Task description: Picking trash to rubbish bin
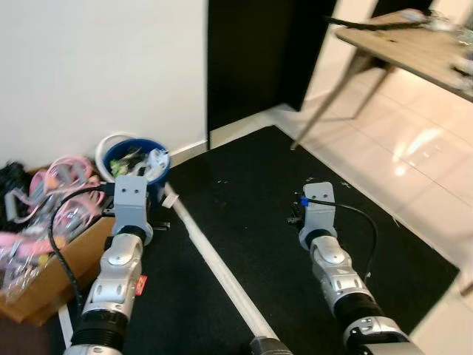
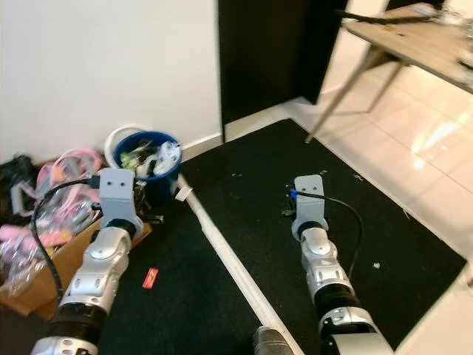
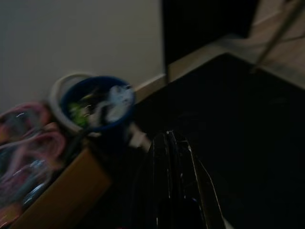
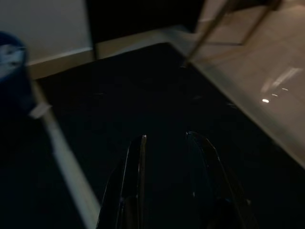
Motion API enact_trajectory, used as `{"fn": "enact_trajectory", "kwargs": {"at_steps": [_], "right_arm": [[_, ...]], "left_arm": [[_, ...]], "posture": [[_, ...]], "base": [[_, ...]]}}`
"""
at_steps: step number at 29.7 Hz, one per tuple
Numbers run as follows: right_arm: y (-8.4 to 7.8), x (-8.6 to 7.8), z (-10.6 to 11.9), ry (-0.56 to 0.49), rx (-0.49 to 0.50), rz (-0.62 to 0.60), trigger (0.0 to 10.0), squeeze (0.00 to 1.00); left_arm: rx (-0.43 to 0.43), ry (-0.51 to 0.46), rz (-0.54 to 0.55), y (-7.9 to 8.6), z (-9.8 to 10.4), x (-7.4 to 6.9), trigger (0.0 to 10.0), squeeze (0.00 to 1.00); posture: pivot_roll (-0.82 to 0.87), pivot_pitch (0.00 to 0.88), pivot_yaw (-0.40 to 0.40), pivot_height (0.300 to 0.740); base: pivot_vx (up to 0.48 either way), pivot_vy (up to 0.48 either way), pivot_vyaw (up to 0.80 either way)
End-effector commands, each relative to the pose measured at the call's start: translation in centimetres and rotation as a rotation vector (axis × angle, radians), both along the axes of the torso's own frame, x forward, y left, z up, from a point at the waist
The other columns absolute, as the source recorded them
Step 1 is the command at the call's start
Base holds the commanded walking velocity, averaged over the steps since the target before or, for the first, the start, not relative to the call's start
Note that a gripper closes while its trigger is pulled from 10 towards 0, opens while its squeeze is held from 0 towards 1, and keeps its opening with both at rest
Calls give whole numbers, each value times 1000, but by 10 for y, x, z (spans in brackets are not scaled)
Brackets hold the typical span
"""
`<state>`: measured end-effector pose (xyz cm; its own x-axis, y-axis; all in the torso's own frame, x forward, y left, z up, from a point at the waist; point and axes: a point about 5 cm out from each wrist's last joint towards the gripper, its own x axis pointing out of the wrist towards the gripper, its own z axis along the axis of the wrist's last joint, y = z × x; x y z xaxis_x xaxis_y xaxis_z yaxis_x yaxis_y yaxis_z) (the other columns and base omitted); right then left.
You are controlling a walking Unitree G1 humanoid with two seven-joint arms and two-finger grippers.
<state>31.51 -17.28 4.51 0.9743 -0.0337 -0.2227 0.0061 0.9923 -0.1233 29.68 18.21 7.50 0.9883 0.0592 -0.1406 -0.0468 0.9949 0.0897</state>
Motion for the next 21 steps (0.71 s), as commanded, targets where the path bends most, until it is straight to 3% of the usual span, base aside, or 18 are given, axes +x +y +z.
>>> {"fn": "enact_trajectory", "kwargs": {"at_steps": [1, 21], "right_arm": [[1, -2, -3, 14, 3, -3, 10000, 0], [0, -2, -4, 19, 12, -12, 10000, 0]], "left_arm": [[5, 27, 4, 0, -6, -2, 10000, 0], [8, 49, 7, 1, -8, -3, 10000, 0]], "posture": [[24, 38, 6, 740], [26, 35, 2, 740]], "base": [[0, 0, -800], [0, 0, -800]]}}
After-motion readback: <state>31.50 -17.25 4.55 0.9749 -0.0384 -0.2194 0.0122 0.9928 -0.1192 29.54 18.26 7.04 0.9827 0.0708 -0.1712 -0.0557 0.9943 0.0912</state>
